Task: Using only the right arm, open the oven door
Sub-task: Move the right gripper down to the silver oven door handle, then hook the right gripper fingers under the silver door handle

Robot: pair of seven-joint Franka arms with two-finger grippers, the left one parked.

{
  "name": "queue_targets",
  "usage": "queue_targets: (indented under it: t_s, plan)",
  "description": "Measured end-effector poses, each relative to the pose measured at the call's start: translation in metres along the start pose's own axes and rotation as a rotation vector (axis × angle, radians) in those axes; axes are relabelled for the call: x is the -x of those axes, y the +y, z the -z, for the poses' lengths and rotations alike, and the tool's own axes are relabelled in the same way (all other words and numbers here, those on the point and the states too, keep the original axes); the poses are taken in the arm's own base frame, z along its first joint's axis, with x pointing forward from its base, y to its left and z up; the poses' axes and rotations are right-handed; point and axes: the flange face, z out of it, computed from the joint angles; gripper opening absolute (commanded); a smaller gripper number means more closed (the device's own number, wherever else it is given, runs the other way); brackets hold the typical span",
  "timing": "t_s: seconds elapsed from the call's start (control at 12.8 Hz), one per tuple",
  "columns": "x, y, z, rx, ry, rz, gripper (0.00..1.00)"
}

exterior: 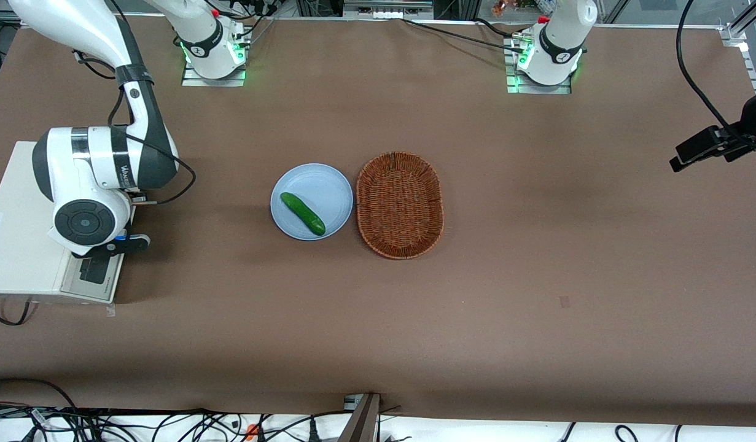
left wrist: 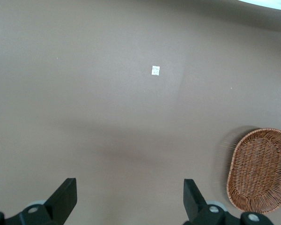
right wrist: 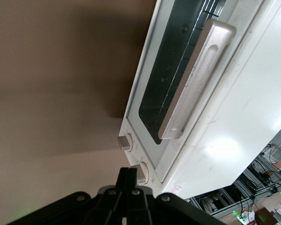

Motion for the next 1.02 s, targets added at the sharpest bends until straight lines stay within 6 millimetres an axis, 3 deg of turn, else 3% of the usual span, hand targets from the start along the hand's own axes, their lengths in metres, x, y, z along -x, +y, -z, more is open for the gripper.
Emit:
queue_targets:
  t_s: [0.16,0.55,1.02]
  plan:
    - [-0.005,0.005,-0.007,0.026,0.008,0.007,0.00]
    - [-0.013,0.040,-0.030,0.049,0.012,0.024,0.00]
    - [-0.020,0.038,-0.033,0.052,0.032,0.030,0.00]
